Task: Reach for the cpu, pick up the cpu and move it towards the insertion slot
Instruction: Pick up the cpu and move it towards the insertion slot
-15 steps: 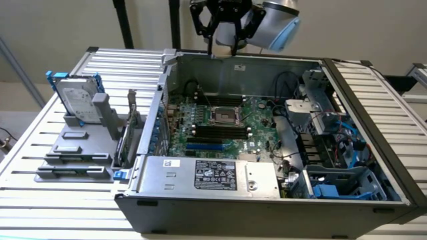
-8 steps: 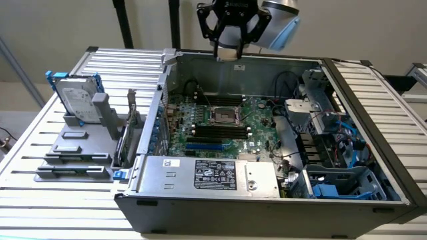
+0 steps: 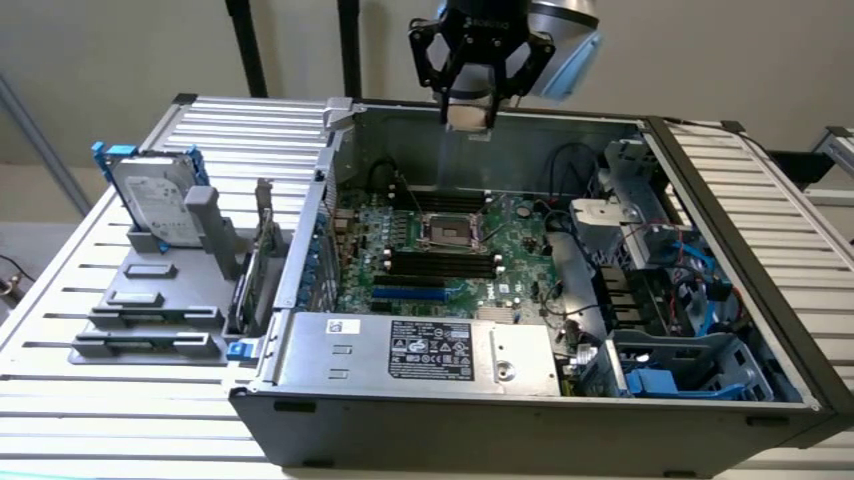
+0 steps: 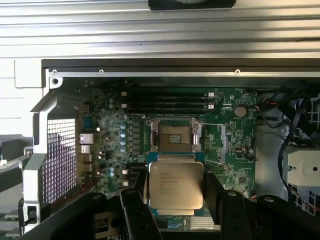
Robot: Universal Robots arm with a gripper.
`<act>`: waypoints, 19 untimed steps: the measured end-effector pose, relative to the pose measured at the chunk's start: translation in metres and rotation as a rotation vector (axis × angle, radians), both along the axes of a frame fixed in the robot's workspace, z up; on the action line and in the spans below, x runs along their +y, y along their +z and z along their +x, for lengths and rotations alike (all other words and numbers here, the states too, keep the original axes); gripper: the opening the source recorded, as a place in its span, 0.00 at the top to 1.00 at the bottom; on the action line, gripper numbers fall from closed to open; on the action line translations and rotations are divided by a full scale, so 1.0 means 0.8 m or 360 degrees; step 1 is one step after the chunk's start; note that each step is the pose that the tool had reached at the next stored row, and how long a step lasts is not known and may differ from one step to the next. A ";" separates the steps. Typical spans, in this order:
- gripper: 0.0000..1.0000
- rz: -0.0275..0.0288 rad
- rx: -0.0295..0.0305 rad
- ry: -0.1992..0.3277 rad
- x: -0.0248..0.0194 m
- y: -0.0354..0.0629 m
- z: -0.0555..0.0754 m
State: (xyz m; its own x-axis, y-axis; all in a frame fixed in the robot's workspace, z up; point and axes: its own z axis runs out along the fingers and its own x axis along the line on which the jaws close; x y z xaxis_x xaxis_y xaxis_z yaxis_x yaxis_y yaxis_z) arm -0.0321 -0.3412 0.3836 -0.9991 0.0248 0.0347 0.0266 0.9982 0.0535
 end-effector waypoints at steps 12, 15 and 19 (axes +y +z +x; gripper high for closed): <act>0.45 0.00004 -0.00002 -0.0005 0.0045 -0.007 0.007; 0.45 0.00001 -0.00001 0.0009 0.0089 -0.007 0.007; 0.45 0.00002 0.00000 0.0015 0.0099 -0.007 0.007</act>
State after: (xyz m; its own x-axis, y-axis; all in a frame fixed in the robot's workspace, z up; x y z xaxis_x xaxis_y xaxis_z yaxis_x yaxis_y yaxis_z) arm -0.0265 -0.3333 0.3783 -0.9993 0.0155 0.0346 0.0174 0.9984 0.0537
